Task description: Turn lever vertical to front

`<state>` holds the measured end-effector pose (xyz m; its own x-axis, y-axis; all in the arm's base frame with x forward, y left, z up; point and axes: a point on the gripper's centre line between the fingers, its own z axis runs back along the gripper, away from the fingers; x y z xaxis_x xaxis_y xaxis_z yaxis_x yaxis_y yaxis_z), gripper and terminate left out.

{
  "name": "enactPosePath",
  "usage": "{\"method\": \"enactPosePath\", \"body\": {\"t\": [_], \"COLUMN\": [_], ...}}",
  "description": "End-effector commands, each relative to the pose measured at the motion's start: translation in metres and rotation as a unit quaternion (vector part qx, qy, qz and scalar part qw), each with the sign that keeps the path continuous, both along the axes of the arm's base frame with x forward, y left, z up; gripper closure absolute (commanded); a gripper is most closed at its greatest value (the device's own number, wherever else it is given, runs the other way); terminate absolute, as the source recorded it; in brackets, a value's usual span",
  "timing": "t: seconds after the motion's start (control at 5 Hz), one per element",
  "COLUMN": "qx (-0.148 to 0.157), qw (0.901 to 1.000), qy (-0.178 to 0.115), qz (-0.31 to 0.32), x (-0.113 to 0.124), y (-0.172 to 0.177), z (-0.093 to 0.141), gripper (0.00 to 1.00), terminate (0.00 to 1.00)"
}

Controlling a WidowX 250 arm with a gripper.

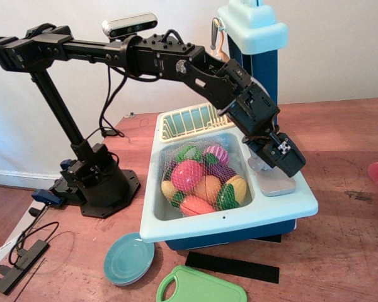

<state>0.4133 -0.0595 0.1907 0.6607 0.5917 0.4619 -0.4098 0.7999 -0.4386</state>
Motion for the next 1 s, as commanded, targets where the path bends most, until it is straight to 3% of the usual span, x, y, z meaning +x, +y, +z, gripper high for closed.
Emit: {"method": "enactPosePath", "body": {"t": [0.0,0.8], "qx": [-0.005,-0.022], "qw": [0.9993,0.9990], "qy": [-0.036,-0.039], "qz": [0.005,0.005], "x": [-0.012,-0.027], "y": [0.015,0.026], "z": [0.017,-0.007], "gripper": [0.00,0.00], "terminate": [0.00,0.00]}}
